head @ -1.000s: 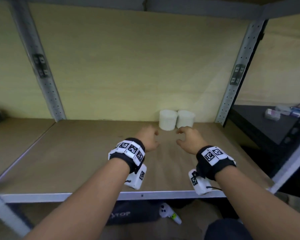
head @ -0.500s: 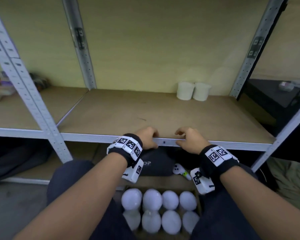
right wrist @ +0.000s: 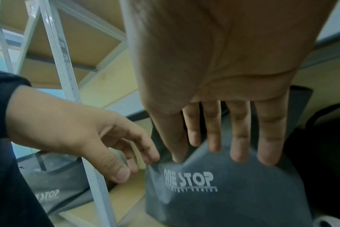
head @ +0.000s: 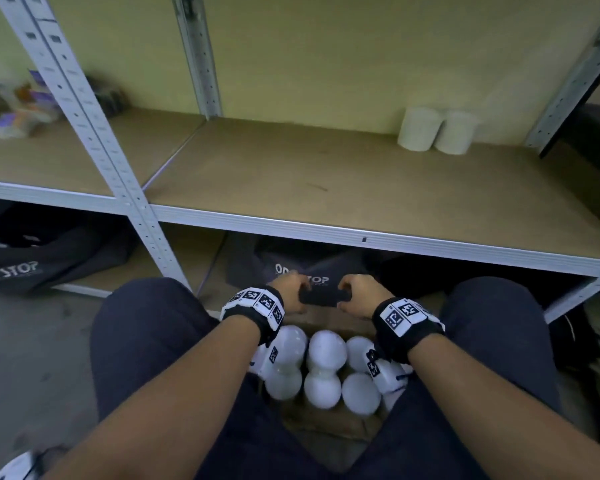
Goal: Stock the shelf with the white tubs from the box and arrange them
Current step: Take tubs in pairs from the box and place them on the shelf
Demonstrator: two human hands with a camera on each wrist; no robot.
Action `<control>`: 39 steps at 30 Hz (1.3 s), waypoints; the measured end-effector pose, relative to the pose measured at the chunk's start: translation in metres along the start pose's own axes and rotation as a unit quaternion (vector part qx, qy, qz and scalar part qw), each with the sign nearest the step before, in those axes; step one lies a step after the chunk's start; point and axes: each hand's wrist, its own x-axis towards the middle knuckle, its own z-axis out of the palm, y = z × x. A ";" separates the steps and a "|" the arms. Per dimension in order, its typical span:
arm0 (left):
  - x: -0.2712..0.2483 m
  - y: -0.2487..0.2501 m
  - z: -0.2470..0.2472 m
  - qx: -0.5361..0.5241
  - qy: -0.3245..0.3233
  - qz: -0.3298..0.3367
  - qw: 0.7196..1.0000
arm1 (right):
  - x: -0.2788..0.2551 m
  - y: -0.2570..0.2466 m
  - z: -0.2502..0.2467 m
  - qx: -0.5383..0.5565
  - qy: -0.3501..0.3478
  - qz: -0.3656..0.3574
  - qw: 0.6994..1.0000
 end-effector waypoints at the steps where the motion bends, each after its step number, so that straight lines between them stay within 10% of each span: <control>1: 0.003 -0.006 0.007 -0.003 -0.009 -0.011 1.000 | 0.006 0.000 0.008 0.001 -0.015 0.003 1.000; 23: 0.066 -0.099 0.155 0.010 -0.196 -0.186 0.963 | 0.048 0.027 0.148 -0.095 -0.187 0.068 0.975; 39: 0.057 -0.048 0.123 0.057 -0.167 -0.187 0.966 | 0.048 0.018 0.157 -0.059 -0.186 0.110 0.975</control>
